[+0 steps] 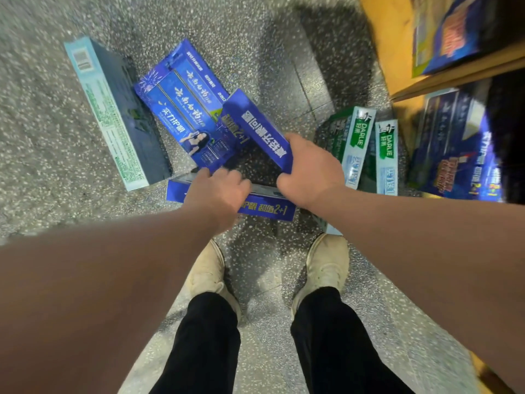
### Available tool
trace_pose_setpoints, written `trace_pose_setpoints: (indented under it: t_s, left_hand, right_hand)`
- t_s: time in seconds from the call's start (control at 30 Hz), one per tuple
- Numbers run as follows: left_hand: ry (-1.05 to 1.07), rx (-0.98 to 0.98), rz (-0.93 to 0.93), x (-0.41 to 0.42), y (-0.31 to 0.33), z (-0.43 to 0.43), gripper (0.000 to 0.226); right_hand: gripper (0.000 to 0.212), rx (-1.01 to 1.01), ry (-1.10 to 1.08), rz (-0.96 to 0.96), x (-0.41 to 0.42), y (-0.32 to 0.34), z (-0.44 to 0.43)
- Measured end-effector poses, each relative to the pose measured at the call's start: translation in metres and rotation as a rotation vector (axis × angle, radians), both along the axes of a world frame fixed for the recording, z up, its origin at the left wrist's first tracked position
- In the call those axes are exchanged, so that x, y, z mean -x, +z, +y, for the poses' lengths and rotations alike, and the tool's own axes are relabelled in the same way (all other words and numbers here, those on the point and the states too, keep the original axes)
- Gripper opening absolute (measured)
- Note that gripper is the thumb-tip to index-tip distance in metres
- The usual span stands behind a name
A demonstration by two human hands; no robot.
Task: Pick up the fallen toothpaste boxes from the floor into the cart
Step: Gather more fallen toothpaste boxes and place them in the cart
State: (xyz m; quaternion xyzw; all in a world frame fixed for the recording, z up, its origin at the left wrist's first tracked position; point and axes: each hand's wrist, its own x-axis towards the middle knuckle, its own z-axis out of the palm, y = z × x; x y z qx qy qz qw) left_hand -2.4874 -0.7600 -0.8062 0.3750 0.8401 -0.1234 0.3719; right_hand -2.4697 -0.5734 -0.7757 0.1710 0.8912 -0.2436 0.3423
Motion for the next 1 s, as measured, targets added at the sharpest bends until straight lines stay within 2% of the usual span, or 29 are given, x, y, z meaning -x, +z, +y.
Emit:
trace_pose_setpoints:
  t_s: [0.17,0.27,0.33,0.4,0.47,0.63,0.77,0.83,0.9,1.0]
  left_hand:
    - [0.087,0.102,0.202,0.003,0.013,-0.028,0.048]
    - [0.180,0.120,0.147,0.008,0.017,-0.042,0.038]
    - [0.171,0.106,0.084,0.009,0.018,-0.045,0.034]
    - [0.188,0.051,0.066,0.008,0.018,-0.047,0.031]
    - [0.341,-0.043,0.056,0.004,0.019,-0.046,0.033]
    - [0.797,-0.204,0.076,-0.013,0.015,-0.050,0.060]
    - [0.972,-0.444,0.110,-0.024,0.011,-0.059,0.085]
    - [0.924,-0.497,0.110,-0.024,0.009,-0.063,0.101]
    - [0.825,-0.433,0.113,-0.020,0.005,-0.064,0.111]
    - [0.628,-0.312,0.091,-0.011,0.005,-0.063,0.102]
  right_hand:
    - [0.068,0.019,0.116,-0.018,-0.014,0.013,0.010]
    - [0.068,0.039,0.249,-0.015,-0.015,0.018,0.005]
    - [0.064,0.071,0.310,-0.012,-0.012,0.017,-0.001]
    - [0.060,0.102,0.345,-0.026,-0.008,0.012,-0.006]
    - [0.059,0.131,0.335,-0.051,-0.003,0.004,-0.011]
    - [0.063,0.215,0.241,-0.048,0.002,-0.012,-0.022]
    - [0.063,0.211,0.238,-0.052,0.002,-0.016,-0.030]
    - [0.057,0.184,0.249,-0.047,-0.003,-0.016,-0.030]
    - [0.058,0.153,0.273,-0.037,-0.008,-0.015,-0.030]
    - [0.064,0.136,0.330,-0.056,-0.014,-0.012,-0.031]
